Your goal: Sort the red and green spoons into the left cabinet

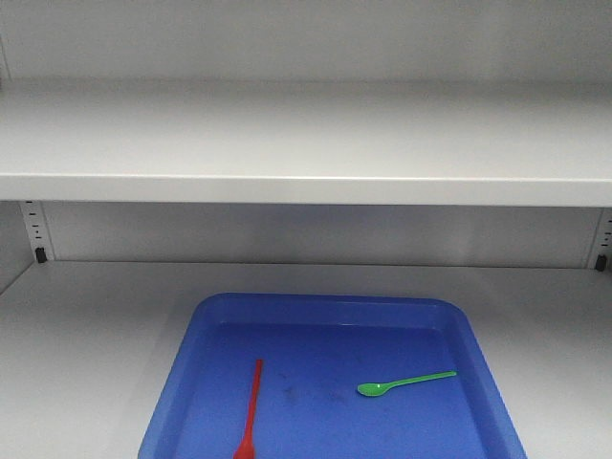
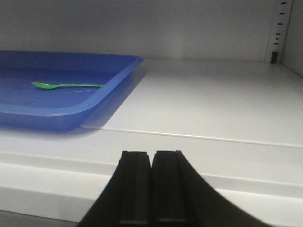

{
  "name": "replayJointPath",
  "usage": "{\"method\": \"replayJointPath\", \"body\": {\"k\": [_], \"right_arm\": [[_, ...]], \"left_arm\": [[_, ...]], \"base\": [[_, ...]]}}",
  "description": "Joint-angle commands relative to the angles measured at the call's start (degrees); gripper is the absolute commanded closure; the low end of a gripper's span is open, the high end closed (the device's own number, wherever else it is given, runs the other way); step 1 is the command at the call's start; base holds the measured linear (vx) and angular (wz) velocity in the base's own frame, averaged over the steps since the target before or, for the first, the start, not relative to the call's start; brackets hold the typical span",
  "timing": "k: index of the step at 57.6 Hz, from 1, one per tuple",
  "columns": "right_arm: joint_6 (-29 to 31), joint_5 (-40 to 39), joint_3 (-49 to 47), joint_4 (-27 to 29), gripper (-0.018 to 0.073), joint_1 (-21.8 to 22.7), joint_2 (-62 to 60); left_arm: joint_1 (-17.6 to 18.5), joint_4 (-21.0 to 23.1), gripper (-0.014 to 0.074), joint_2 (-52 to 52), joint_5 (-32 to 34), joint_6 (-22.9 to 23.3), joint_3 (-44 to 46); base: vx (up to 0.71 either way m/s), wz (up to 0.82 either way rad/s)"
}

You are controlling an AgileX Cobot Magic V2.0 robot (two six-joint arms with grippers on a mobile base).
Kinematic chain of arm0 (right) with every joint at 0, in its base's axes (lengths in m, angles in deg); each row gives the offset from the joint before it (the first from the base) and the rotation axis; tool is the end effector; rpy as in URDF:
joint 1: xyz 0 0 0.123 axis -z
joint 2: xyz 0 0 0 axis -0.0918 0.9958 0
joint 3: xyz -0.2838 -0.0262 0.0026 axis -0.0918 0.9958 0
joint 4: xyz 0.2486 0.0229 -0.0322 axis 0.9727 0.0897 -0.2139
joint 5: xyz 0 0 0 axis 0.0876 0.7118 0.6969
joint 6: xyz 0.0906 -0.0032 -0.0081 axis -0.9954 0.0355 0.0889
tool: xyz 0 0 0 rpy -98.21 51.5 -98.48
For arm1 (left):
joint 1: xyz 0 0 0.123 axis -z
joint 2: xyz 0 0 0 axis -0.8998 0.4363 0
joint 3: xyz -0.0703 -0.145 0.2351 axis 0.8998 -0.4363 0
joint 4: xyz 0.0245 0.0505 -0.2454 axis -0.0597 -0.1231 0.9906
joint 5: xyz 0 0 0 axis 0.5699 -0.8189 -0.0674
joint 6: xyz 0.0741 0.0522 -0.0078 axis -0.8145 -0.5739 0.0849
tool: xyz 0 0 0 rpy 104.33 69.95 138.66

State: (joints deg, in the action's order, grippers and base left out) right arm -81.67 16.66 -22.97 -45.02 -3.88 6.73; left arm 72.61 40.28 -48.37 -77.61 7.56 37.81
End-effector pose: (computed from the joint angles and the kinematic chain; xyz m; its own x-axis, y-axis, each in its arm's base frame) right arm 0.0562 0.0091 0.1938 -0.0424 -0.0149 -0.9990 -0.1603 0.9870 -0.0079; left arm 0.0559 -0.0082 0.2058 0.0739 -0.0589 -0.9955 0.1490 0.9877 -0.0474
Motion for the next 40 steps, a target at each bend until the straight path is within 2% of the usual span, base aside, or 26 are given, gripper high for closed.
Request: {"method": "replayJointPath", "body": {"k": [1, 40], "right_arm": [[0.3, -4.4, 0.5, -0.5, 0.0562, 0.1, -0.7], [0.3, -4.4, 0.5, -0.5, 0.0562, 0.1, -0.7]], "left_arm": [[0.0, 0.0, 0.0596, -1.1, 4.4, 0.5, -1.0], [0.0, 0.0, 0.0596, -1.1, 4.4, 0.5, -1.0]], "base": [[0.00, 0.00], [0.00, 0.00]]}}
